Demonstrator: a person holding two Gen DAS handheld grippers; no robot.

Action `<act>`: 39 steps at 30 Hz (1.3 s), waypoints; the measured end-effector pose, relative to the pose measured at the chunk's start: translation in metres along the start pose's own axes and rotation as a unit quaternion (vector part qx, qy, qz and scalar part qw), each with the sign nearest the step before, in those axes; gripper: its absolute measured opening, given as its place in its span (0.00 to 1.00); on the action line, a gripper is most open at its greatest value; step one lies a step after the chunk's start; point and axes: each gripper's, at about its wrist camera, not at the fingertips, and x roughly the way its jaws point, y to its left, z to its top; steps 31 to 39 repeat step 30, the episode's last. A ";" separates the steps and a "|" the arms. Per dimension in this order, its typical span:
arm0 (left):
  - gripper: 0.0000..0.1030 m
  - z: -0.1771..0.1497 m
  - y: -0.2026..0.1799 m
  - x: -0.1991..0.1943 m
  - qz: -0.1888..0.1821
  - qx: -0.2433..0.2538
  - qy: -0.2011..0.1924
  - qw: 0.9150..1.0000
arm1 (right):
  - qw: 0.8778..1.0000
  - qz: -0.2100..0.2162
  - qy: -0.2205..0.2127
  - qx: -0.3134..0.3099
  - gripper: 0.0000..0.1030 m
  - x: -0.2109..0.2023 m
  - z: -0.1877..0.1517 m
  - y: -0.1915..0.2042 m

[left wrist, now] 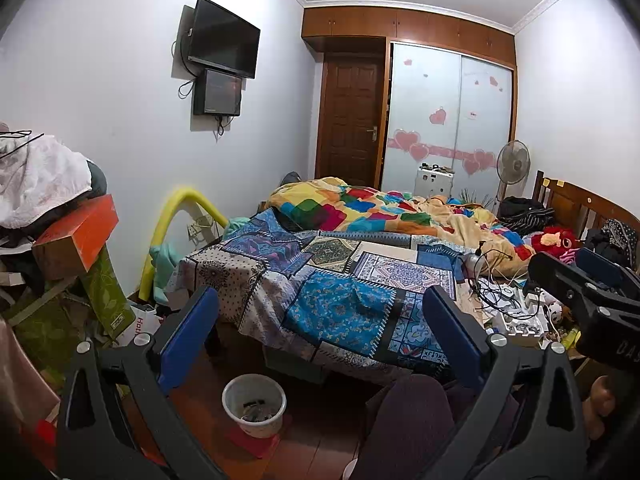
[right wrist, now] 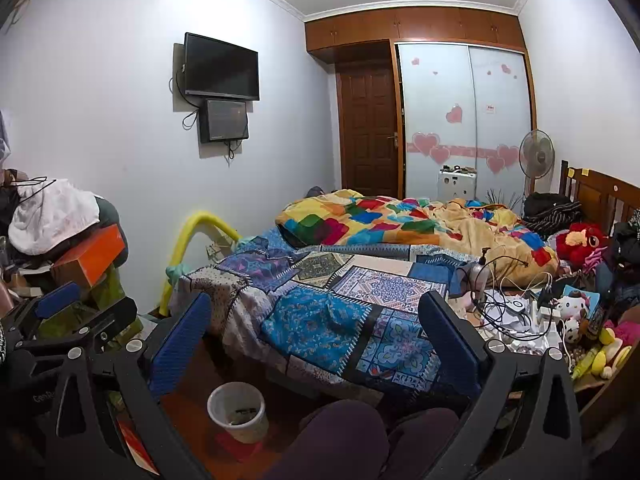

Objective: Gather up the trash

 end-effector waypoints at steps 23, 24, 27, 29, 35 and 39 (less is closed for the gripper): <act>1.00 -0.002 -0.006 -0.002 -0.001 -0.010 -0.004 1.000 | 1.000 0.005 0.002 0.001 1.00 -0.002 -0.006 -0.004; 1.00 -0.002 -0.007 -0.001 0.000 -0.010 -0.004 1.000 | 1.000 0.005 0.003 0.001 1.00 -0.001 -0.006 -0.004; 1.00 -0.002 -0.007 -0.001 0.000 -0.009 -0.001 1.000 | 1.000 0.005 0.003 0.001 1.00 -0.002 -0.008 -0.004; 1.00 -0.002 -0.009 0.000 0.002 -0.010 0.001 1.000 | 1.000 0.004 0.003 0.000 1.00 -0.002 -0.008 -0.004; 1.00 -0.002 -0.010 0.001 0.003 -0.010 0.002 1.000 | 1.000 0.005 0.004 0.001 1.00 -0.001 -0.007 -0.003; 1.00 -0.002 -0.010 0.001 0.003 -0.010 0.002 1.000 | 1.000 0.005 0.004 0.001 1.00 -0.001 -0.007 -0.003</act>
